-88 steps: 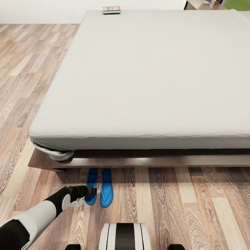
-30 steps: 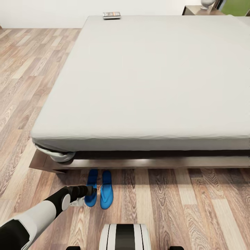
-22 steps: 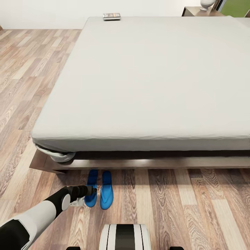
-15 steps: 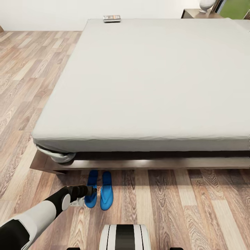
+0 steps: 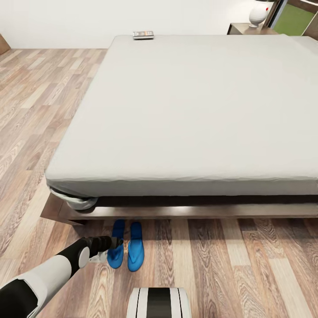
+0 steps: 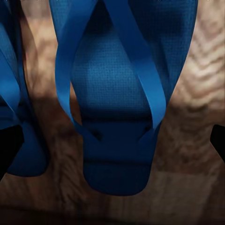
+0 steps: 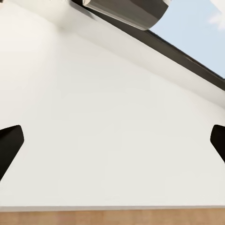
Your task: In the bedroom, move the book from the bed onto either nightstand, and place the two sandals side by side next to the bed.
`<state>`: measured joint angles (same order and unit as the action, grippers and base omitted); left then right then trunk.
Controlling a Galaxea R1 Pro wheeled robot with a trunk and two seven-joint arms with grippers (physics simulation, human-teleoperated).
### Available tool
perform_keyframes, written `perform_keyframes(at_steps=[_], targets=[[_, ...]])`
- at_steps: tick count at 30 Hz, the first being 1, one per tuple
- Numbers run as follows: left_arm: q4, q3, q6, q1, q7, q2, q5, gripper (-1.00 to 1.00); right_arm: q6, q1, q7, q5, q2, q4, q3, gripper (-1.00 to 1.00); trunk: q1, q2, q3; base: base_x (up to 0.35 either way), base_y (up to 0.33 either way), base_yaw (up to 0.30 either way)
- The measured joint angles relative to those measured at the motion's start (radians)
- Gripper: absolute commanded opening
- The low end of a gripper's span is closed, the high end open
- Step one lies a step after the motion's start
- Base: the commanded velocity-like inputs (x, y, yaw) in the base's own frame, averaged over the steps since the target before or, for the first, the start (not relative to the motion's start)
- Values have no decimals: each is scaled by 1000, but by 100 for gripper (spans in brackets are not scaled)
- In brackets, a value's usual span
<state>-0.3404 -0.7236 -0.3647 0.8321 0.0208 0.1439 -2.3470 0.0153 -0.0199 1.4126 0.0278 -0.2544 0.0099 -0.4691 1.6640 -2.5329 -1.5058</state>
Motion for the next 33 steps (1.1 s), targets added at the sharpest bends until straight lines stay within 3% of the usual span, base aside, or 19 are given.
perform_keyframes(at_steps=[30, 33], targets=[[8, -2, 0, -1, -19, 1, -3, 100, -1, 1, -2, 0, -1, 0, 12, 100, 0, 0, 0, 0, 0, 0], [8, -2, 0, -1, -24, 1, -3, 100, -1, 1, -2, 0, -1, 0, 12, 100, -1, 1, 11, 0, 0, 0]])
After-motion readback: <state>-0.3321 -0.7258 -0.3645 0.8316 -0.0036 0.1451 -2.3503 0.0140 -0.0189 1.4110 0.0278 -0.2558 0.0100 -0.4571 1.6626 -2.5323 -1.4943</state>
